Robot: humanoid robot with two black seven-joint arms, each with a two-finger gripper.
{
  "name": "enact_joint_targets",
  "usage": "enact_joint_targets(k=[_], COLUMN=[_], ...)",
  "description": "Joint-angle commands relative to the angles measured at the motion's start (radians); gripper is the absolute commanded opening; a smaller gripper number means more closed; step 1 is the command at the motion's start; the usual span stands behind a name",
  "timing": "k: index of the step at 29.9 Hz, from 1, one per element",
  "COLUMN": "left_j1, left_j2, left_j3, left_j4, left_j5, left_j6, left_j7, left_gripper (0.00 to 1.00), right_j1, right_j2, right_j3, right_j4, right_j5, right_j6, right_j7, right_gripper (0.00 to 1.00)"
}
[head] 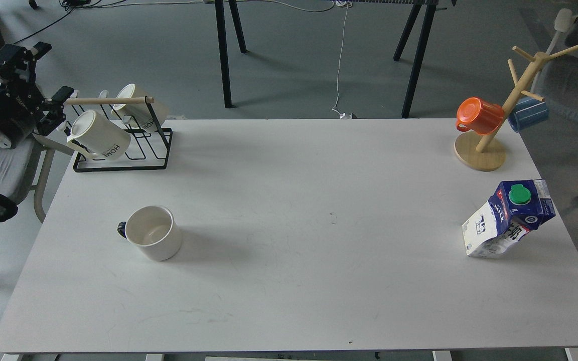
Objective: Place cup and milk with both arms
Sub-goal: 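Move the left gripper from rest toward the white mug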
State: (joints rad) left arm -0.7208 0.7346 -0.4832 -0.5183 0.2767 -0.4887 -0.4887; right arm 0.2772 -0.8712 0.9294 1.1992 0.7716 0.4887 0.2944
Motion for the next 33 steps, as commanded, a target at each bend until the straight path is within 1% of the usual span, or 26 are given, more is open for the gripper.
enact_joint_targets(k=[1,9,13,17,20,22,25,27,30,33], left_j1=[0.009,0.009,-0.002,-0.055,-0.129,-0.147,-0.187,-0.204,-0.198,-0.175], left_j2=[-0.032,-0.034,-0.044,-0.037,-0.034,-0.027,0.006,0.051,0.135,0.210], left_j3=[0.002,-0.008,0.011,0.009,0.009,0.011,0.009,0.009,0.014,0.037], left_j4=[0.058,0.079,0.096,0.095,0.089,0.066,-0.038,-0.161,-0.389,-0.543], left_j5=[-0.039,-0.054,0.001,0.175,0.420,0.601,0.891,1.036,1.185,1.341], left_j6=[0.000,0.000,0.000,0.000,0.000,0.000,0.000,0.000,0.000,0.000], left_j7=[0.000,0.000,0.000,0.000,0.000,0.000,0.000,0.000,0.000,0.000], left_gripper=[1.00,1.00,1.00,1.00,1.00,1.00,1.00,1.00,1.00,1.00], right_j1=[0.000,-0.001,-0.001,-0.003,-0.003,-0.004,-0.004,-0.004,-0.006,-0.007], right_j2=[0.000,0.005,0.006,0.003,0.000,0.001,0.003,0.003,0.003,0.003], right_j3=[0.000,0.002,0.003,0.011,0.012,0.011,0.008,0.006,0.005,0.005], right_j4=[-0.001,-0.001,0.008,0.008,0.008,0.008,0.008,0.008,0.006,0.005], right_j5=[0.000,0.000,0.000,-0.002,-0.002,-0.002,-0.002,-0.002,-0.002,-0.002], right_j6=[0.000,0.000,0.000,0.000,0.000,0.000,0.000,0.000,0.000,0.000], right_j7=[0.000,0.000,0.000,0.000,0.000,0.000,0.000,0.000,0.000,0.000], right_gripper=[0.98,0.98,0.98,0.98,0.98,0.98,0.98,0.98,0.98,0.98])
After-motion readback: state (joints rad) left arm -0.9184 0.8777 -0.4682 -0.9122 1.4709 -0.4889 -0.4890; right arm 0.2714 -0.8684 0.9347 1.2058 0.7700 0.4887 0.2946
